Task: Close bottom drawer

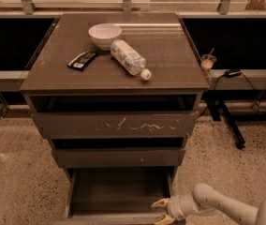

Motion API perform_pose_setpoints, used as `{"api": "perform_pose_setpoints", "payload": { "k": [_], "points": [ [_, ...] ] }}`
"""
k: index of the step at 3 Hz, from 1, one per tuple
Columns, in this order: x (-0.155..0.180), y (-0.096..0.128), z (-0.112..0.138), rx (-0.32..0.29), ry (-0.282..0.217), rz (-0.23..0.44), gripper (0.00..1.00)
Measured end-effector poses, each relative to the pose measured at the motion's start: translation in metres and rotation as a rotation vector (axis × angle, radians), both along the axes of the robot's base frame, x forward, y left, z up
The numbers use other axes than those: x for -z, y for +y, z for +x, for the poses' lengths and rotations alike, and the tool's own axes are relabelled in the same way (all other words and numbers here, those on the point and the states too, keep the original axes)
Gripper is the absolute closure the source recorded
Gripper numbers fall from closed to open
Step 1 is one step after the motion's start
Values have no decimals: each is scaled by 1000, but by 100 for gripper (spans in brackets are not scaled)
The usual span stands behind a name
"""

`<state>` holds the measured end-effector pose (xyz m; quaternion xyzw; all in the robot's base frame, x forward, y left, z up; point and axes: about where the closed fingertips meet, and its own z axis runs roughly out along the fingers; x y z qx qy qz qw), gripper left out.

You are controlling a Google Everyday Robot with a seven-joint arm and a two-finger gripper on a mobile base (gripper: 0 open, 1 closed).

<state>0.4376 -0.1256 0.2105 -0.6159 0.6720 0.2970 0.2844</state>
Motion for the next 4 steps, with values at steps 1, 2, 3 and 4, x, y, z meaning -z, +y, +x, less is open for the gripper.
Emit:
{"api": "perform_pose_setpoints", "payload": {
  "k": [1, 2, 3, 4],
  "points": [
    [3, 5, 0, -26, -1, -5, 41],
    [2, 6, 1, -30, -2, -6, 32],
    [14, 7, 25, -71, -79, -26, 13],
    [14, 5, 31, -71, -93, -30, 0]
  ]
}}
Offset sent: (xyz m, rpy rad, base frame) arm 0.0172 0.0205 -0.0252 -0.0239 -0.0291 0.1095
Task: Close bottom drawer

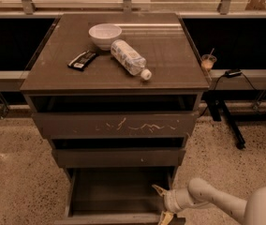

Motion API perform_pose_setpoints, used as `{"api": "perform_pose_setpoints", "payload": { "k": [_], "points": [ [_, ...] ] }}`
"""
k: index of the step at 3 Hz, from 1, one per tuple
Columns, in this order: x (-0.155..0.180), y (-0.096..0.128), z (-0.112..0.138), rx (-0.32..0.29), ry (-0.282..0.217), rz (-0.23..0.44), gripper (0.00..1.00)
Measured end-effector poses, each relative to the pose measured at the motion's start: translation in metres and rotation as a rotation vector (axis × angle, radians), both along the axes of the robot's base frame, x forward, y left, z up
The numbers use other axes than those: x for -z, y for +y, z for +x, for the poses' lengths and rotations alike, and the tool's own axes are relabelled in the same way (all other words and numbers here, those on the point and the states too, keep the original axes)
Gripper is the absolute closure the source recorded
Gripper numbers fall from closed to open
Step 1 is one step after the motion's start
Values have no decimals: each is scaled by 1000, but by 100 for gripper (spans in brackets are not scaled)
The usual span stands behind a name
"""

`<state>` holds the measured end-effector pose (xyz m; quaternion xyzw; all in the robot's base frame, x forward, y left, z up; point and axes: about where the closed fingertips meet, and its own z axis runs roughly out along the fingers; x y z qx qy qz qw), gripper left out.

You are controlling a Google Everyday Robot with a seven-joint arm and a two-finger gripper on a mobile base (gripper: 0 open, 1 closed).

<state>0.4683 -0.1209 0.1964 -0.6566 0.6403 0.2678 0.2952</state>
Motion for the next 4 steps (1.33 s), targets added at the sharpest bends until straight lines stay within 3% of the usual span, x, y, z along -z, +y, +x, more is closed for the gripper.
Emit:
{"api": "perform_pose_setpoints", "payload": {
  "k": [1, 3, 4],
  "points": [
    [0, 0, 0, 0, 0, 0, 0],
    [0, 0, 0, 0, 0, 0, 42],
    [0, 0, 0, 0, 0, 0, 73]
  ]
}}
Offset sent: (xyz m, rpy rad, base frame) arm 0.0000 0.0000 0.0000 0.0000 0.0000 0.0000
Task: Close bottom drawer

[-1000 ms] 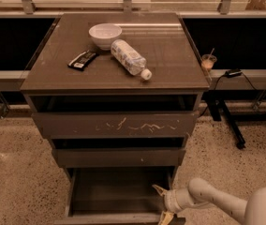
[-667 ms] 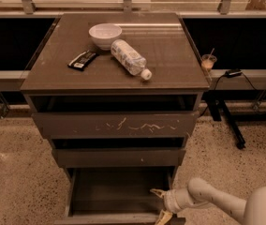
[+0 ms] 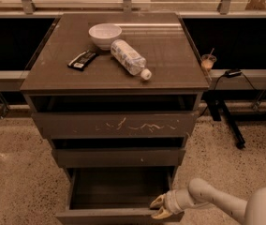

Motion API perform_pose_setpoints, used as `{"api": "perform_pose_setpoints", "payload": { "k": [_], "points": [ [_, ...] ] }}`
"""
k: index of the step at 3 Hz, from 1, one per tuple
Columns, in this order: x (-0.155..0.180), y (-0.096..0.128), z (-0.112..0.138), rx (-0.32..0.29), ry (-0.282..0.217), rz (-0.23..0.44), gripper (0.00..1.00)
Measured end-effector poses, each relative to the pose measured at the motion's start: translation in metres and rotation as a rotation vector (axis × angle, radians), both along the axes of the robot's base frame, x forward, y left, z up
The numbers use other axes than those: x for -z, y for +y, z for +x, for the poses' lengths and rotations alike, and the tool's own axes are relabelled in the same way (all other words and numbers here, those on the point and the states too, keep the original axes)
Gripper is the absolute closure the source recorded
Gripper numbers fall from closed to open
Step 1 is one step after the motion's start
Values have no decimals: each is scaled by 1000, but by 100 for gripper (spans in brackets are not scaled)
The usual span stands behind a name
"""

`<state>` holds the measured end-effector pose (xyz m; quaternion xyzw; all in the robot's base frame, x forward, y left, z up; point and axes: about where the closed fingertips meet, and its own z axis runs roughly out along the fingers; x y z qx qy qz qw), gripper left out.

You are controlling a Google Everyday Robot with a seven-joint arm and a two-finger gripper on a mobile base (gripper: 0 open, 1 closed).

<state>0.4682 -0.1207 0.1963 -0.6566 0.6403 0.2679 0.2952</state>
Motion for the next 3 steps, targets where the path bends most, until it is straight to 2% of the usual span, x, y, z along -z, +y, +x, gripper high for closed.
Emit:
{"api": "perform_pose_setpoints", "payload": {
  "k": [1, 2, 3],
  "points": [
    [0, 0, 0, 0, 0, 0, 96],
    [0, 0, 0, 0, 0, 0, 0],
    [2, 2, -1, -12, 2, 8, 0]
  ]
}}
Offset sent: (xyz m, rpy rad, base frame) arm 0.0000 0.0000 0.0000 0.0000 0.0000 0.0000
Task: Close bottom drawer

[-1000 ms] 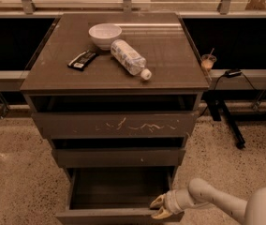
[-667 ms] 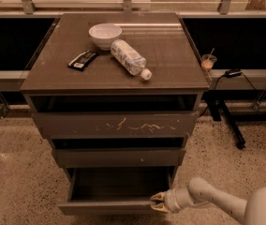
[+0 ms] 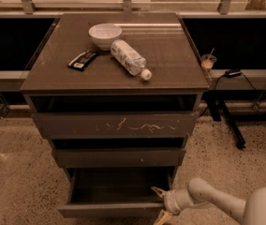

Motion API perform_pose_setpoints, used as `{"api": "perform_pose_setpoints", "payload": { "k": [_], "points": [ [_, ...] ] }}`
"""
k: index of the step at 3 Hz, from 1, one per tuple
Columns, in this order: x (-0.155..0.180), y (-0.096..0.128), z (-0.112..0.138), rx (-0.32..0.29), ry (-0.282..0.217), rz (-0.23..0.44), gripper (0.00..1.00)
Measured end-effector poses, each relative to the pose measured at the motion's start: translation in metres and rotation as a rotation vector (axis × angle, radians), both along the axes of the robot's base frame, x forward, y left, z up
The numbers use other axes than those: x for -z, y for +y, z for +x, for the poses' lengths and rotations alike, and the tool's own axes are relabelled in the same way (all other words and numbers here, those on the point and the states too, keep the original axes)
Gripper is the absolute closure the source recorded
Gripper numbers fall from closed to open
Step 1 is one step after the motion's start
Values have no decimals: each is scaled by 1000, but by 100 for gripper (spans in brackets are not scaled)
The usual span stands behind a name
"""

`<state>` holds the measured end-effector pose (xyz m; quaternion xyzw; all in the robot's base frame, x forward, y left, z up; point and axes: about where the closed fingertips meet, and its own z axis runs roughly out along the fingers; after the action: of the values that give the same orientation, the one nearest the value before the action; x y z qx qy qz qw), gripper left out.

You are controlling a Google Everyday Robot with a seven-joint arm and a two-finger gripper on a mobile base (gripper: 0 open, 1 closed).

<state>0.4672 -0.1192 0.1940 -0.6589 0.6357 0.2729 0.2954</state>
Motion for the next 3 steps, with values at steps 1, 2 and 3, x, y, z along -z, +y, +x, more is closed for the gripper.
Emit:
{"api": "perform_pose_setpoints", "payload": {
  "k": [1, 2, 3],
  "points": [
    [-6, 2, -7, -46, -25, 32, 18],
    [-14, 7, -22, -112, -85, 116, 42],
    [-26, 16, -43, -258, -167, 191, 73]
  ]
}}
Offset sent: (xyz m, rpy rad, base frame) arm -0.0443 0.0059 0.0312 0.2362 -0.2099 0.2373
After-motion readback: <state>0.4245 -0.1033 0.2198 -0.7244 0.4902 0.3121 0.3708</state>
